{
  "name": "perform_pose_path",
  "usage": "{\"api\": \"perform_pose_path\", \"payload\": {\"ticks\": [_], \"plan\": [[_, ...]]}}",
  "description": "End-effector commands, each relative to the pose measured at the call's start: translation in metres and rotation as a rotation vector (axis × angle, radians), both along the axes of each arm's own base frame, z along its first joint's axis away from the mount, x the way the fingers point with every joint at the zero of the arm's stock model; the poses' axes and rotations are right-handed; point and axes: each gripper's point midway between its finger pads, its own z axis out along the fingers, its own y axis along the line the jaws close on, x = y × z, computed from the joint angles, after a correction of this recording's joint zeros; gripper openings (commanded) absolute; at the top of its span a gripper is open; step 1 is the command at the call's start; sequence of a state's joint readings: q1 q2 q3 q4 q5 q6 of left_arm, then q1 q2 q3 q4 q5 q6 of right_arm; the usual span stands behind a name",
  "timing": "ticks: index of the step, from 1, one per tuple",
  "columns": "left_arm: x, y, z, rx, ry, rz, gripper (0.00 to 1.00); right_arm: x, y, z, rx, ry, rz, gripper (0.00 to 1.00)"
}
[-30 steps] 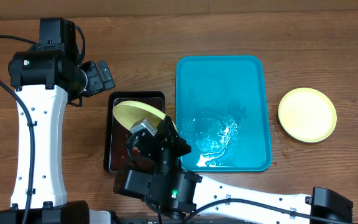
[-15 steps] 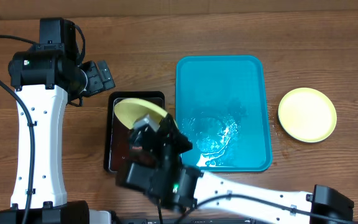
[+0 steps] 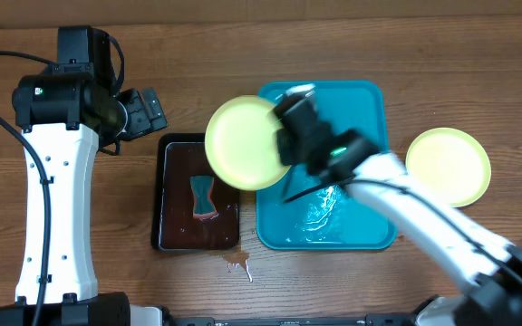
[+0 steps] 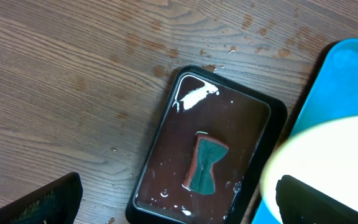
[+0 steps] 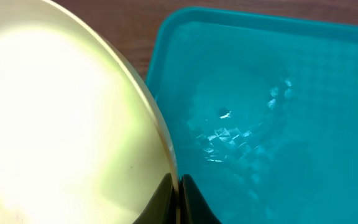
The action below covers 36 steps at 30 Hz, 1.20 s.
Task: Clean dirty plates on tray and stack at the side
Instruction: 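Carry the yellow plate right and stack it on the plate stack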
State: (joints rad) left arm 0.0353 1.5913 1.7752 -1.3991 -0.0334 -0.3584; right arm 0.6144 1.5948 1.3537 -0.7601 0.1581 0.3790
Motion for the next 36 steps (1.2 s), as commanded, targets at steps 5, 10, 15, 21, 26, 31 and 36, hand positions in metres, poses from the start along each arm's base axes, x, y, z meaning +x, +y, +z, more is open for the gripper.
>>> {"api": "perform_pose_path", "payload": {"ticks": [5, 10, 15, 21, 26, 31, 36], "plan": [[0.002, 0.001, 0.004, 0.01, -0.011, -0.018, 1.0, 0.015, -0.133, 0.074, 0.28, -0.021, -0.272, 0.04], [0.002, 0.001, 0.004, 0.01, -0.011, -0.019, 1.0, 0.003, -0.263, 0.029, 0.214, 0.119, -0.651, 0.04], [0.002, 0.001, 0.004, 0.01, -0.011, -0.018, 1.0, -0.029, -0.339, -0.043, 0.219, 0.323, -0.898, 0.04], [0.002, 0.001, 0.004, 0.01, -0.011, -0.018, 1.0, -0.067, -0.368, -0.111, 0.25, 0.51, -1.033, 0.04], [0.002, 0.001, 0.004, 0.01, -0.011, -0.018, 1.0, -0.078, -0.378, -0.124, 0.26, 0.543, -1.08, 0.04], [0.002, 0.001, 0.004, 0.01, -0.011, -0.019, 1.0, -0.084, -0.376, -0.124, 0.262, 0.57, -1.083, 0.19], [0.002, 0.001, 0.004, 0.01, -0.011, -0.018, 1.0, -0.082, -0.365, -0.116, 0.316, 0.567, -1.073, 0.44]]}}
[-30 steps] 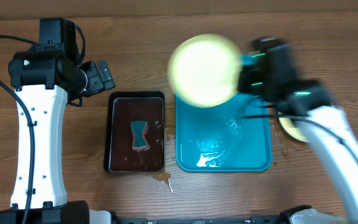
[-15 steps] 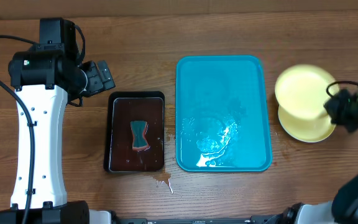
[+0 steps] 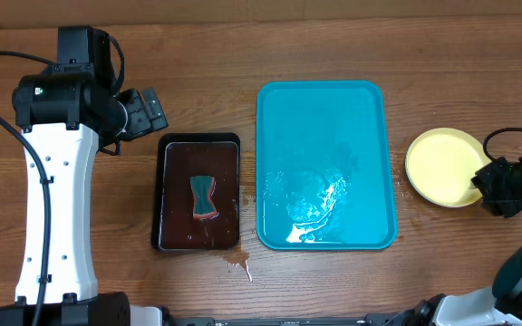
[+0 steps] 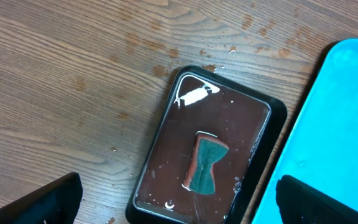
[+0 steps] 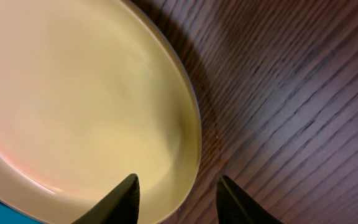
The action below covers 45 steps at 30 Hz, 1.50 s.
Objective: Clean dirty plates on tray and stack at the side
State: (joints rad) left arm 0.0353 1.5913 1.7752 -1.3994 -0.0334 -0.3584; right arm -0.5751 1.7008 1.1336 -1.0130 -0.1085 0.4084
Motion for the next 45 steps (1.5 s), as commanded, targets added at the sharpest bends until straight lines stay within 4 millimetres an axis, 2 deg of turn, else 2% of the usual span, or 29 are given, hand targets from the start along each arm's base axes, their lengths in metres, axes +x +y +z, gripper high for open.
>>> {"api": "perform_pose_path", "payload": {"ticks": [1, 4, 8, 11, 15, 16, 17, 18, 19, 21, 25, 33, 36, 42, 45], "plan": [[0.002, 0.001, 0.004, 0.01, -0.011, -0.018, 1.0, 0.013, 0.012, 0.019, 0.038, -0.095, 0.014, 0.44], [0.002, 0.001, 0.004, 0.01, -0.011, -0.019, 1.0, 0.034, 0.04, 0.053, 0.091, -0.256, 0.155, 0.45], [0.002, 0.001, 0.004, 0.01, -0.011, -0.018, 1.0, 0.05, 0.098, 0.121, 0.104, -0.499, 0.411, 0.46], [0.002, 0.001, 0.004, 0.01, -0.011, -0.018, 1.0, 0.042, 0.153, 0.172, 0.061, -0.67, 0.65, 0.49], [0.002, 0.001, 0.004, 0.01, -0.011, -0.018, 1.0, 0.018, 0.212, 0.22, 0.004, -0.848, 0.882, 0.55], [0.002, 0.001, 0.004, 0.01, -0.011, -0.018, 1.0, 0.012, 0.224, 0.231, 0.0, -0.891, 0.926, 0.58], [0.002, 0.001, 0.004, 0.01, -0.011, -0.019, 1.0, 0.006, 0.235, 0.239, -0.002, -0.93, 0.965, 0.67], [0.002, 0.001, 0.004, 0.01, -0.011, -0.018, 1.0, 0.0, 0.244, 0.247, -0.001, -0.963, 0.998, 0.91], [0.002, 0.001, 0.004, 0.01, -0.011, -0.018, 1.0, -0.005, 0.252, 0.253, 0.001, -0.991, 1.028, 1.0], [0.002, 0.001, 0.004, 0.01, -0.011, -0.018, 1.0, -0.016, 0.264, 0.259, 0.015, -1.02, 1.074, 1.0], [0.002, 0.001, 0.004, 0.01, -0.011, -0.018, 1.0, -0.023, 0.272, 0.261, 0.031, -1.029, 1.104, 1.0], [0.002, 0.001, 0.004, 0.01, -0.011, -0.019, 1.0, -0.024, 0.267, 0.249, 0.029, -0.964, 1.089, 1.0], [0.002, 0.001, 0.004, 0.01, -0.011, -0.018, 1.0, -0.016, 0.256, 0.252, -0.064, -0.971, 1.058, 1.0], [0.002, 0.001, 0.004, 0.01, -0.011, -0.018, 1.0, 0.004, 0.218, 0.283, -0.385, -1.151, 0.909, 1.0], [0.002, 0.001, 0.004, 0.01, -0.011, -0.019, 1.0, -0.007, 0.214, 0.269, -0.444, -1.261, 0.873, 1.0]]}}
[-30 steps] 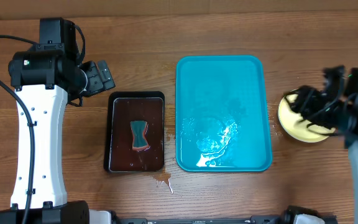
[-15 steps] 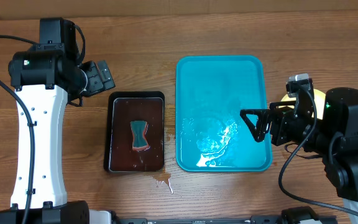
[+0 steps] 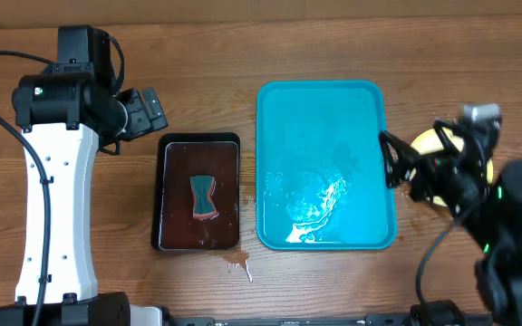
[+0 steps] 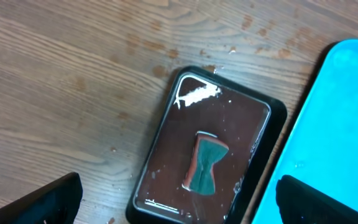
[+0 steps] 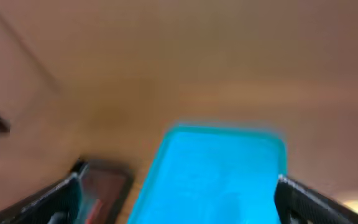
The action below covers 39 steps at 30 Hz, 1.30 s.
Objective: Clean dirty plates on tray and stack at the side
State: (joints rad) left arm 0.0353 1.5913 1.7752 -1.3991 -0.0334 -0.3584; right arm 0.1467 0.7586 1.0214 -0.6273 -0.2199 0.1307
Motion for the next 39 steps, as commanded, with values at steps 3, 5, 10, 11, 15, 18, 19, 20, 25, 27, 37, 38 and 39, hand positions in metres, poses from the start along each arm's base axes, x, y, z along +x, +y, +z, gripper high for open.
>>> {"api": "perform_pose_path", "payload": {"ticks": [3, 5, 10, 11, 15, 18, 19, 20, 25, 27, 37, 38, 39], "plan": [[0.002, 0.001, 0.004, 0.01, -0.011, -0.019, 1.0, -0.023, -0.022, -0.055, -0.025, -0.072, -0.103, 1.0], [0.002, 0.001, 0.004, 0.01, -0.011, -0.019, 1.0, -0.03, -0.026, -0.077, -0.021, -0.093, -0.115, 1.0], [0.002, 0.001, 0.004, 0.01, -0.011, -0.018, 1.0, -0.038, -0.03, -0.123, -0.011, -0.145, -0.13, 1.0], [0.002, 0.001, 0.004, 0.01, -0.011, -0.018, 1.0, -0.038, -0.03, -0.13, -0.01, -0.15, -0.13, 1.0], [0.002, 0.001, 0.004, 0.01, -0.011, -0.018, 1.0, -0.041, -0.031, -0.152, -0.003, -0.185, -0.132, 1.0], [0.002, 0.001, 0.004, 0.01, -0.011, -0.018, 1.0, -0.039, -0.031, -0.161, 0.004, -0.226, -0.133, 1.0], [0.002, 0.001, 0.004, 0.01, -0.011, -0.018, 1.0, -0.038, -0.03, -0.163, 0.005, -0.228, -0.132, 1.0], [0.002, 0.001, 0.004, 0.01, -0.011, -0.018, 1.0, -0.037, -0.03, -0.164, 0.006, -0.234, -0.133, 1.0], [0.002, 0.001, 0.004, 0.01, -0.011, -0.018, 1.0, -0.029, -0.029, -0.168, 0.02, -0.312, -0.134, 1.0], [0.002, 0.001, 0.004, 0.01, -0.011, -0.018, 1.0, -0.029, -0.031, -0.169, 0.017, -0.304, -0.143, 1.0], [0.002, 0.001, 0.004, 0.01, -0.011, -0.018, 1.0, -0.029, -0.031, -0.171, 0.016, -0.299, -0.144, 1.0], [0.002, 0.001, 0.004, 0.01, -0.011, -0.019, 1.0, -0.029, -0.031, -0.171, 0.016, -0.298, -0.144, 1.0], [0.002, 0.001, 0.004, 0.01, -0.011, -0.018, 1.0, -0.029, -0.031, -0.171, 0.016, -0.298, -0.144, 1.0]]}}
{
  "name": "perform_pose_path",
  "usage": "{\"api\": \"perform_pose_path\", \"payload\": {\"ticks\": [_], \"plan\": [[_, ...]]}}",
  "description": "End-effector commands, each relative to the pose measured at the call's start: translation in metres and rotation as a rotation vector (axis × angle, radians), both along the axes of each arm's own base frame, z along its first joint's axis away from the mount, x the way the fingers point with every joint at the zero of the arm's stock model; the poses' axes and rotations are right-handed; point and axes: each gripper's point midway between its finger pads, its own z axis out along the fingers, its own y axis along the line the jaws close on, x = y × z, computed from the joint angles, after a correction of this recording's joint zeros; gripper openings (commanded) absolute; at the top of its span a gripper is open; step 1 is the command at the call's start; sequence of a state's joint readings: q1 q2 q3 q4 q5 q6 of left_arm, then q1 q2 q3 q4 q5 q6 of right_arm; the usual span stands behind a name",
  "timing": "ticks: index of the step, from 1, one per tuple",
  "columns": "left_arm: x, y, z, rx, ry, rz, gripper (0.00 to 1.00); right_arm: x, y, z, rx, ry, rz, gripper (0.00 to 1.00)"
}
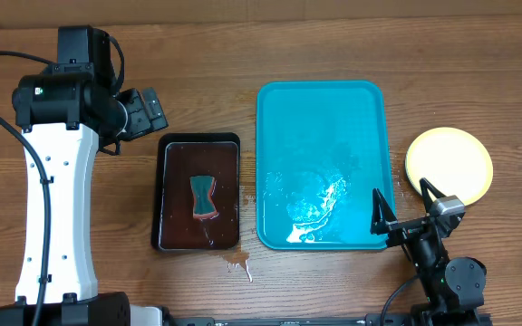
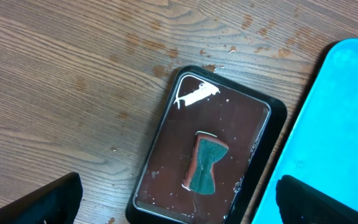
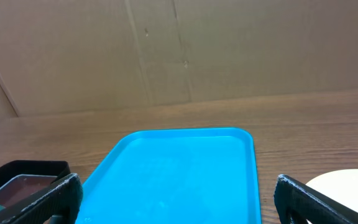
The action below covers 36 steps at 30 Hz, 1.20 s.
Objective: Clean dirty plates on tray and stack at the side
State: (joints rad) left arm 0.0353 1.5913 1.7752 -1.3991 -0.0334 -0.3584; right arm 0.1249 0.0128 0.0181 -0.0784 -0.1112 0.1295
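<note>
The blue tray [image 1: 362,118] lies wet in the middle of the table with no plate on it. The yellow plates [image 1: 449,165] sit stacked to its right; their edge [image 3: 347,185] shows in the right wrist view. My right gripper [image 1: 409,210] is open and empty near the table's front edge, right of the tray's near corner, facing over the tray [image 3: 185,180]. My left gripper [image 2: 178,199] stands open and empty high above the black basin [image 2: 272,115], where a green sponge [image 2: 205,163] lies in brown water.
The black basin [image 1: 232,145] with the sponge [image 1: 204,196] sits left of the tray. A small brown spill [image 1: 236,263] marks the wood in front of it. Cardboard walls [image 3: 166,50] close off the back of the table.
My right arm has drawn back from the tray's right edge to the table's front edge. The plate stack now shows uncovered. The left arm has not moved.
My right gripper first held a yellow plate over the tray's left side. Then it was open at the plate stack on the right, the plate set there. It later hung blurred over the tray's right edge, and is now low at the front.
</note>
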Motion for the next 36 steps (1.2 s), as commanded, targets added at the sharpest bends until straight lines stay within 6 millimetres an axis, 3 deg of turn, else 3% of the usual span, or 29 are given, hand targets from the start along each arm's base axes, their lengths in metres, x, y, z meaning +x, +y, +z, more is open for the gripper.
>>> {"api": "perform_pose_path", "payload": {"ticks": [1, 14, 19, 22, 25, 27, 36], "plan": [[0.002, 0.001, 0.004, 0.01, -0.011, -0.018, 1.0, 0.001, -0.003, -0.001, -0.003, -0.007, -0.015, 1.0], [-0.001, 0.001, 0.009, 0.016, -0.03, -0.02, 1.0, 0.001, -0.003, -0.001, -0.003, -0.007, -0.015, 1.0], [-0.025, -0.019, 0.049, 0.034, -0.155, -0.082, 1.0, 0.001, -0.003, -0.001, -0.003, -0.007, -0.015, 1.0], [-0.039, -0.015, 0.082, 0.142, -0.302, -0.09, 1.0, 0.001, -0.003, -0.001, -0.003, -0.007, -0.015, 1.0], [-0.045, -0.02, 0.1, 0.154, -0.467, -0.124, 1.0, 0.001, -0.003, -0.001, -0.003, -0.007, -0.015, 1.0], [-0.052, -0.022, 0.099, 0.136, -0.552, -0.126, 1.0, 0.001, -0.003, -0.001, -0.003, -0.007, -0.016, 1.0], [-0.09, -0.03, 0.053, 0.118, -0.858, -0.224, 1.0, 0.001, -0.003, -0.001, -0.003, -0.007, -0.016, 1.0]]}}
